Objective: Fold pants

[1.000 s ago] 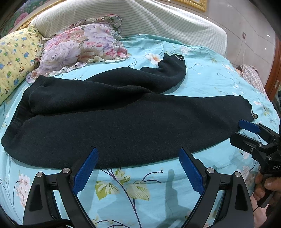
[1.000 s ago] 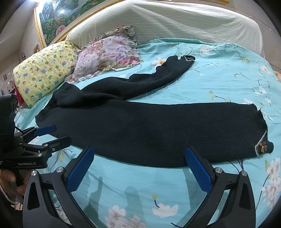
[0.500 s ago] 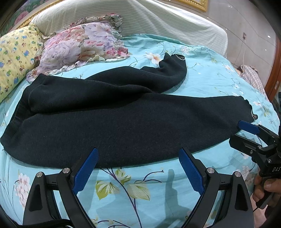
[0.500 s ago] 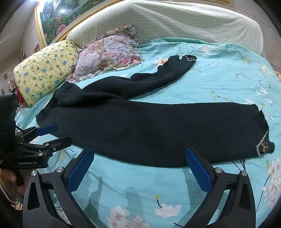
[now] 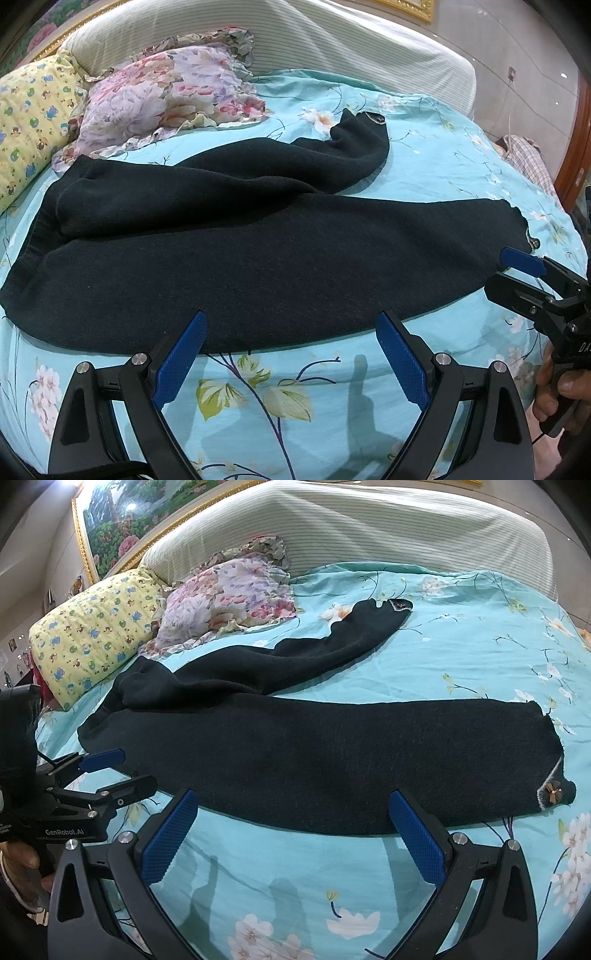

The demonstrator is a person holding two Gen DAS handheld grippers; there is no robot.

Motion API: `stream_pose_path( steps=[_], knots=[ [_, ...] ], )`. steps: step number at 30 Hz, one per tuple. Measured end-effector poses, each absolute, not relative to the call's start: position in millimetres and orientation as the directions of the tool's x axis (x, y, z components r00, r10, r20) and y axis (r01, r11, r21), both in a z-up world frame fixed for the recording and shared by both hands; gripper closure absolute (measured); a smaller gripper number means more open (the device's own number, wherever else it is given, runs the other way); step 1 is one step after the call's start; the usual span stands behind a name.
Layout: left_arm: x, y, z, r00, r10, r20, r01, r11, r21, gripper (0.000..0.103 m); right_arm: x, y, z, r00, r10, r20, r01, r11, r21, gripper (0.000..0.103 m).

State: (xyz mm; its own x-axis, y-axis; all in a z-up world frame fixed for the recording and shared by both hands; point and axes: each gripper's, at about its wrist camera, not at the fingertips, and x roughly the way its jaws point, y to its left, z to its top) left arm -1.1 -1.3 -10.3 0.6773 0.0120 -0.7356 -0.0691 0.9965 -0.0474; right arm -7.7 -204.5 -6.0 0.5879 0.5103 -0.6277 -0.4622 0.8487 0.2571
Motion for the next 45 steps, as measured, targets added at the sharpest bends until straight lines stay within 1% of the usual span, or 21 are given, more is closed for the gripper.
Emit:
stream_pose_path(
  steps=[16,29,35,45],
  knots=[
    [2,0,-6,0.681,0.004,-0.733,-0.058,0.997,-0.048,0.010,-2,-209,-2,0.588,0.512,-0.627,-0.452,0.850,0.270,0.000],
    [17,4,4,0.685,0.008,-0.728,-0.058,0.997,-0.043,0.010,14,-210,6,0.621,0.420,-0.662,-0.395,0.897,0.198,0.000],
    [33,-1,13,0.694,0.020,-0.720,-0.037,0.999,-0.008,0.010,34,-214,17,0.649,0.352,-0.674,-0.341,0.927,0.155,0.000],
    [85,-12,31,0.711,0.022,-0.703,0.014,0.999,0.045,0.010,97,-226,34,0.634,0.351,-0.689,-0.297,0.933,0.202,0.000]
  ],
)
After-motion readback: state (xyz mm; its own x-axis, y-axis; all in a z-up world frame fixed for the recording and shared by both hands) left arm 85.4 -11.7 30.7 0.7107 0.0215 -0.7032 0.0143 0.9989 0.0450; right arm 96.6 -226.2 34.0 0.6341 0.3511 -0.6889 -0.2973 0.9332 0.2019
